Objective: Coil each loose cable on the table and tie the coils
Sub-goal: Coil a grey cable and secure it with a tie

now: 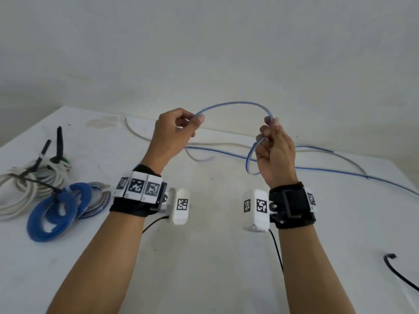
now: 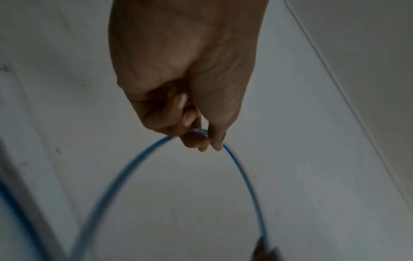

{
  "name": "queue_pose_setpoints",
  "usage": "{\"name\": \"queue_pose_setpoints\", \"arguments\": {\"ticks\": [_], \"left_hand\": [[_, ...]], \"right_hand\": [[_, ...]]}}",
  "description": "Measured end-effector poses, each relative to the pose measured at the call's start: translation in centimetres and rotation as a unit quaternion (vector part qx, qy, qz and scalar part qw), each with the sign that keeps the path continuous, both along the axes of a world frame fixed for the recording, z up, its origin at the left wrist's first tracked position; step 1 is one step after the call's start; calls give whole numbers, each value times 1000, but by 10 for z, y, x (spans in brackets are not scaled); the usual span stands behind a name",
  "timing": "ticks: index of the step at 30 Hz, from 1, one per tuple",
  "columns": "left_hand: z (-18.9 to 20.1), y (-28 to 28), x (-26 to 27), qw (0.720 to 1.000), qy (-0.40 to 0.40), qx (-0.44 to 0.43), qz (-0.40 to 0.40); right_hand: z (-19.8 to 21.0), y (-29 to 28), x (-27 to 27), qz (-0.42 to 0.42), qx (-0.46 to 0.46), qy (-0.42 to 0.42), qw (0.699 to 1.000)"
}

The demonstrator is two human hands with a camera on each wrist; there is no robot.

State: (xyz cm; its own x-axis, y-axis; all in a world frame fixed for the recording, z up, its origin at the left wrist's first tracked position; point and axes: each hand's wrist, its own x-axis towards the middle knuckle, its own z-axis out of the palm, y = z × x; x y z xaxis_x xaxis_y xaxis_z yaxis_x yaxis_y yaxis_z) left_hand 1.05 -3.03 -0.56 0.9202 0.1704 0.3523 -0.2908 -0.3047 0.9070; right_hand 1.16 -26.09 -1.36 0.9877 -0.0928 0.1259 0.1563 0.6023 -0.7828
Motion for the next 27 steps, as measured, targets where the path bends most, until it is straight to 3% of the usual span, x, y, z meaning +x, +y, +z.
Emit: {"name": "queue_pose_setpoints", "arguments": {"ticks": [2, 3, 5, 7, 9, 13, 14, 15, 16, 17, 19, 21, 24, 27], "left_hand": [[10, -7, -6, 995, 0, -93, -30], [16, -10, -7, 987, 10, -152, -44], [30, -11, -11, 966, 19, -253, -55], [40, -4, -14, 950, 4, -311, -38], [45, 7, -16, 937, -10, -348, -21], [52, 27, -23, 920, -46, -388, 1], [54, 31, -25, 921, -48, -386, -6], [55, 33, -26, 924, -44, -378, -18], [56, 34, -27, 928, -39, -369, -32], [55, 34, -28, 932, -34, -360, -43], [55, 30, -29, 937, -33, -342, -59], [56, 24, -30, 943, -38, -325, -64], [56, 15, -32, 950, -37, -304, -65], [56, 11, -34, 965, -30, -254, -62]], "right_hand": [[-4, -3, 1, 9, -3, 18, 1000], [-5, -4, 0, 6, -47, 14, 999], [-5, -4, -2, -20, -223, -17, 974], [-6, -3, -4, -39, -421, -58, 904], [-12, -1, 0, -41, -544, -69, 835], [-30, -2, 9, 34, -748, 13, 663], [-32, -4, 11, 28, -771, 37, 635], [-32, -6, 13, -5, -777, 51, 627], [-31, -7, 16, -48, -767, 50, 638], [-27, -6, 18, -86, -727, 44, 680], [-14, -1, 18, -102, -559, 39, 822], [-1, 5, 15, -65, -402, 18, 913], [16, 5, 5, 19, -230, -8, 973], [29, -3, -2, 96, -54, -9, 994]]}}
